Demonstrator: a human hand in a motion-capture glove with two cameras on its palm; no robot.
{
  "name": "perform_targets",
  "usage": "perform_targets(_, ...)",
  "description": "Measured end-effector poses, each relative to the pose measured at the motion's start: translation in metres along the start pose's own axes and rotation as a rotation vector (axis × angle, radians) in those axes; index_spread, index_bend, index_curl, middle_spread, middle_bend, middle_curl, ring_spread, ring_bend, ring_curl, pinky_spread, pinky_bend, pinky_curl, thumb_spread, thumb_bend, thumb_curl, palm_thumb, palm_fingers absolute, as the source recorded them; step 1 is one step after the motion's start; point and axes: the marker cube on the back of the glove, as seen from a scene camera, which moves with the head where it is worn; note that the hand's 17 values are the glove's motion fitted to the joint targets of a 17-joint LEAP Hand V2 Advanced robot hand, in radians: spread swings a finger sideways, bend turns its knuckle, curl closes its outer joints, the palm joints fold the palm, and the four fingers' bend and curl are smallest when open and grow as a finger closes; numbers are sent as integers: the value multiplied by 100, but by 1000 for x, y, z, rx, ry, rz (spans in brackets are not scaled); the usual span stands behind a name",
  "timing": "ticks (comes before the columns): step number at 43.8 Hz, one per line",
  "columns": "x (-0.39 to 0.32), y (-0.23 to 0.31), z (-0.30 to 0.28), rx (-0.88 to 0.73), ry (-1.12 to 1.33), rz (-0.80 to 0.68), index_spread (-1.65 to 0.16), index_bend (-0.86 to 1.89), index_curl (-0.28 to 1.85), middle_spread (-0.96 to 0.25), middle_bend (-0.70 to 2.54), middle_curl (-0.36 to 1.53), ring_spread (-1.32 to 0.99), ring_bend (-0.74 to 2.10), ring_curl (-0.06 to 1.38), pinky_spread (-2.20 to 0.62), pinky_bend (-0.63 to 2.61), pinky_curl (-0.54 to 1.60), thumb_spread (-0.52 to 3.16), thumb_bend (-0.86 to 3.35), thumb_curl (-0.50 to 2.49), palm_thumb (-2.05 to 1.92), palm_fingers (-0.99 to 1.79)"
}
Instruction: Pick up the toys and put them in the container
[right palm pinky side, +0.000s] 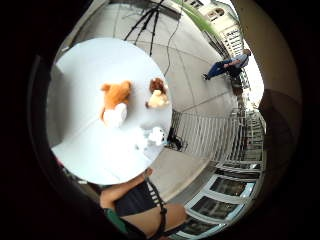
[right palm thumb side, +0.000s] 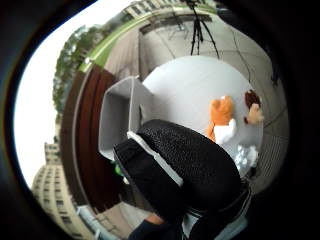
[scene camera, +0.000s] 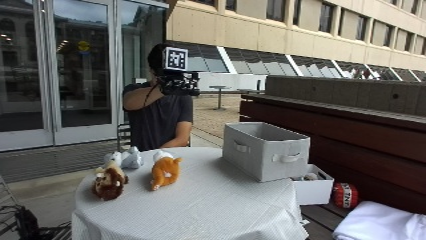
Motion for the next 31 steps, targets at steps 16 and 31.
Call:
perform_targets(16,-4,7,-1,-79,-16,132,-21,19,19,-9,27,17,-25,18,7,-9,42,20,98,-10,1,-16,2)
perform_targets(31,30,24,3,-58,45,108,-20,19,28,-9,25,25,-27,17,11,-12,46,26,107,-11,2,-17,-3)
